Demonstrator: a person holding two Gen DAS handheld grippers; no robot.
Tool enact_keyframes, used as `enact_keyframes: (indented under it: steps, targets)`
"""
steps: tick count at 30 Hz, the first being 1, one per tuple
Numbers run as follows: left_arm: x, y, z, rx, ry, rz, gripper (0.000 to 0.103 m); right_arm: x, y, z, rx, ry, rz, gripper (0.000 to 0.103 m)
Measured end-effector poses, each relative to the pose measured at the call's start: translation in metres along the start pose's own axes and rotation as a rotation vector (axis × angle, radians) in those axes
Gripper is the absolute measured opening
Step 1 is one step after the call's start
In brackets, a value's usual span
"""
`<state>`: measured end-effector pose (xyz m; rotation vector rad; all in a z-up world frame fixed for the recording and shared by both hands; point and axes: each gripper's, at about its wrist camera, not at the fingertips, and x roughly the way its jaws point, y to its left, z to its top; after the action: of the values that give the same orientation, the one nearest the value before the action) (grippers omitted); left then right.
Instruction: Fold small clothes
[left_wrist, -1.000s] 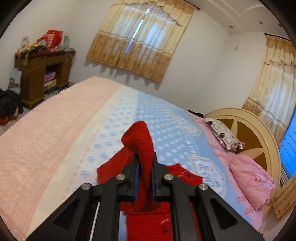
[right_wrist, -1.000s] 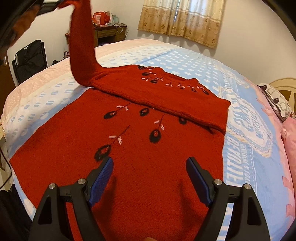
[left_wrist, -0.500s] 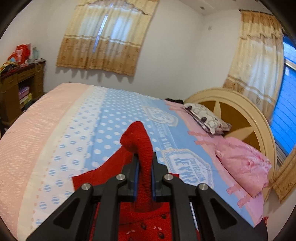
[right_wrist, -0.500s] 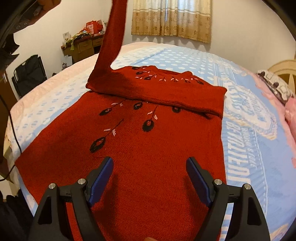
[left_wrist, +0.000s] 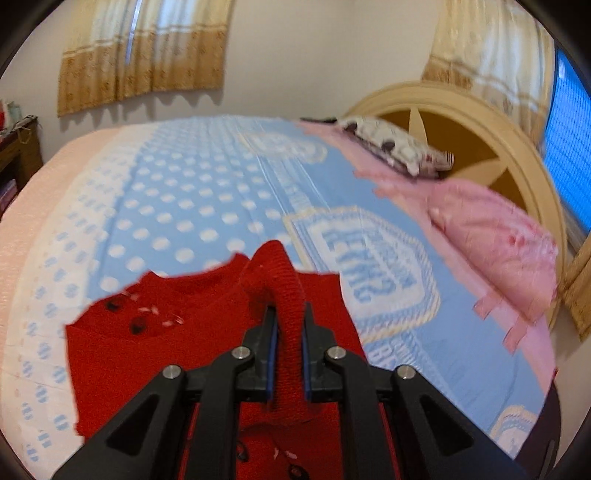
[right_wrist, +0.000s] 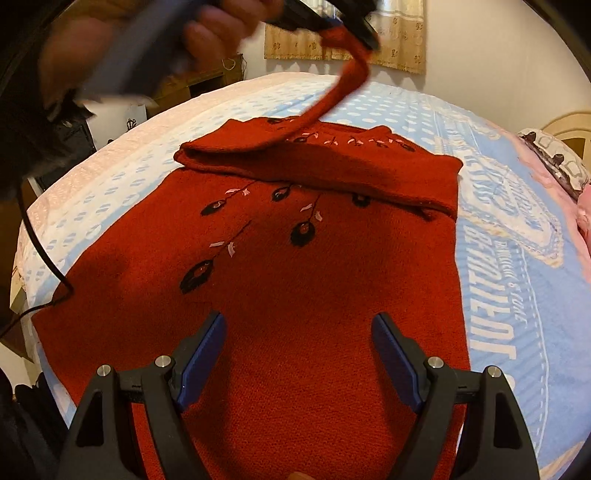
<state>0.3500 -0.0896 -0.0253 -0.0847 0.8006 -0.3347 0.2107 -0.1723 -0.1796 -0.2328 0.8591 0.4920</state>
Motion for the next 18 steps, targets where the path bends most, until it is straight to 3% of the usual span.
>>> enact_keyframes:
  steps: [10, 13, 15, 18]
  targets:
    - [0.060, -0.033, -0.023, 0.094, 0.115, -0.012, 0.015, 0.007, -0.005, -0.001, 0.026, 0.030, 0.045, 0.081]
    - [0.060, -0.034, -0.022, 0.106, 0.117, -0.021, 0.030, 0.008, -0.007, -0.001, 0.031, 0.033, 0.053, 0.081]
    - [0.049, -0.033, -0.022, 0.135, 0.092, -0.036, 0.034, 0.009, -0.007, -0.001, 0.035, 0.033, 0.057, 0.081]
    - [0.033, -0.029, -0.026, 0.180, 0.057, -0.010, 0.057, 0.008, -0.007, -0.001, 0.038, 0.031, 0.060, 0.081]
